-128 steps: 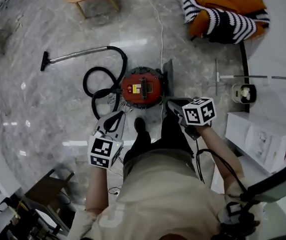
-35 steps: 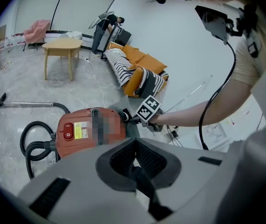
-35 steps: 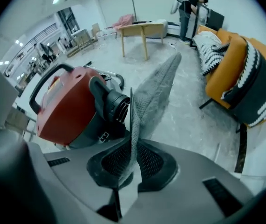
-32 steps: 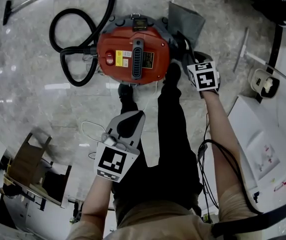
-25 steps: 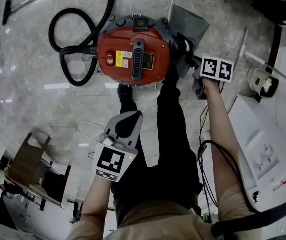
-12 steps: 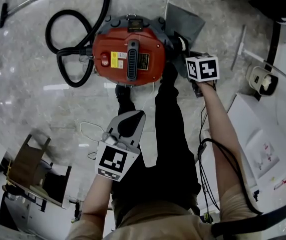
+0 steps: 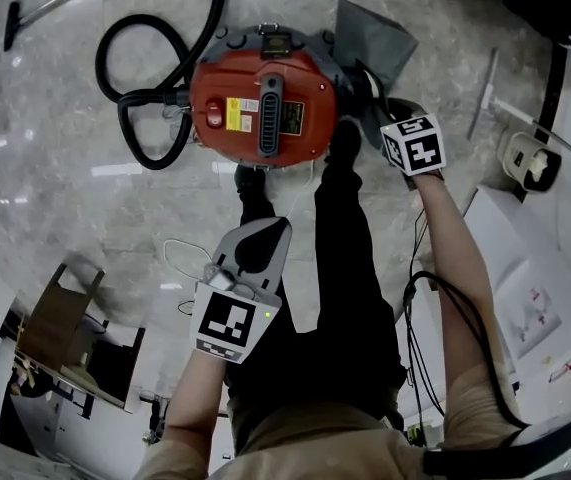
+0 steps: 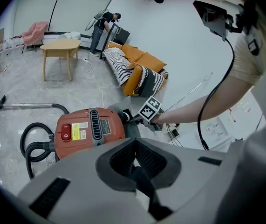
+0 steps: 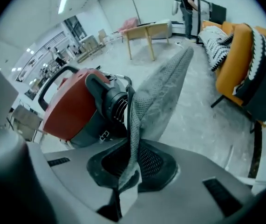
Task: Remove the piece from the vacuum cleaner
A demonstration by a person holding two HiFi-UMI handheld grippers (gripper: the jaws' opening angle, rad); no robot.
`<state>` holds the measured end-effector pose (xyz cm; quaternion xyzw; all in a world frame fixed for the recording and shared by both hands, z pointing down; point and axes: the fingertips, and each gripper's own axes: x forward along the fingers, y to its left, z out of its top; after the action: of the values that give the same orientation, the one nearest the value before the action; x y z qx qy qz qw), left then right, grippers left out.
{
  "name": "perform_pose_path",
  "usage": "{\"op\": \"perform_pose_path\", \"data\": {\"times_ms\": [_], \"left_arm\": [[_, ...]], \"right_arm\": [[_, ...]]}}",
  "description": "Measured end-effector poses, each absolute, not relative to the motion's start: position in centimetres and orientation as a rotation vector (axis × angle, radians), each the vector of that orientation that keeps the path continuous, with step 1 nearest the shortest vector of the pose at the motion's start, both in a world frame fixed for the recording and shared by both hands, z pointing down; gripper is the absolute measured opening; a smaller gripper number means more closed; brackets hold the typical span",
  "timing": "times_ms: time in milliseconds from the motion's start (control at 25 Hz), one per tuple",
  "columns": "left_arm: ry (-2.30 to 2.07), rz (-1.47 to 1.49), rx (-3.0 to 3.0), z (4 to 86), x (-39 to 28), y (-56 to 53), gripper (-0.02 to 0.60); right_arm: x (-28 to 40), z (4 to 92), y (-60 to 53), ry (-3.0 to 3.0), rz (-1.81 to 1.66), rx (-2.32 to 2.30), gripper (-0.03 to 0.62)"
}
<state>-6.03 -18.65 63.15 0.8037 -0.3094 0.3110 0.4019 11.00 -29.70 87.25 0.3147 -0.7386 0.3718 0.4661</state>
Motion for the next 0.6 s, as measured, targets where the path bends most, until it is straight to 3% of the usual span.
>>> {"op": "perform_pose_path", "data": {"times_ms": [200, 440, 600], "left_arm": [[-0.770, 0.810, 2.034, 63.5, -6.0, -17.9, -0.003], [-0.781, 0.818, 2.033, 63.5, -7.0, -17.6, -0.003], [-0.796, 0.811, 2.021, 63.6, -7.5, -17.4, -0.003]], "right_arm": [[11.2, 87.4, -29.8, -1.819, 0.936, 0.754, 0.031], [12.2, 87.3, -30.1, -1.740, 1.209, 0.893, 0.032], [12.3, 87.5, -30.1, -1.728, 1.062, 0.820, 0.031]]}}
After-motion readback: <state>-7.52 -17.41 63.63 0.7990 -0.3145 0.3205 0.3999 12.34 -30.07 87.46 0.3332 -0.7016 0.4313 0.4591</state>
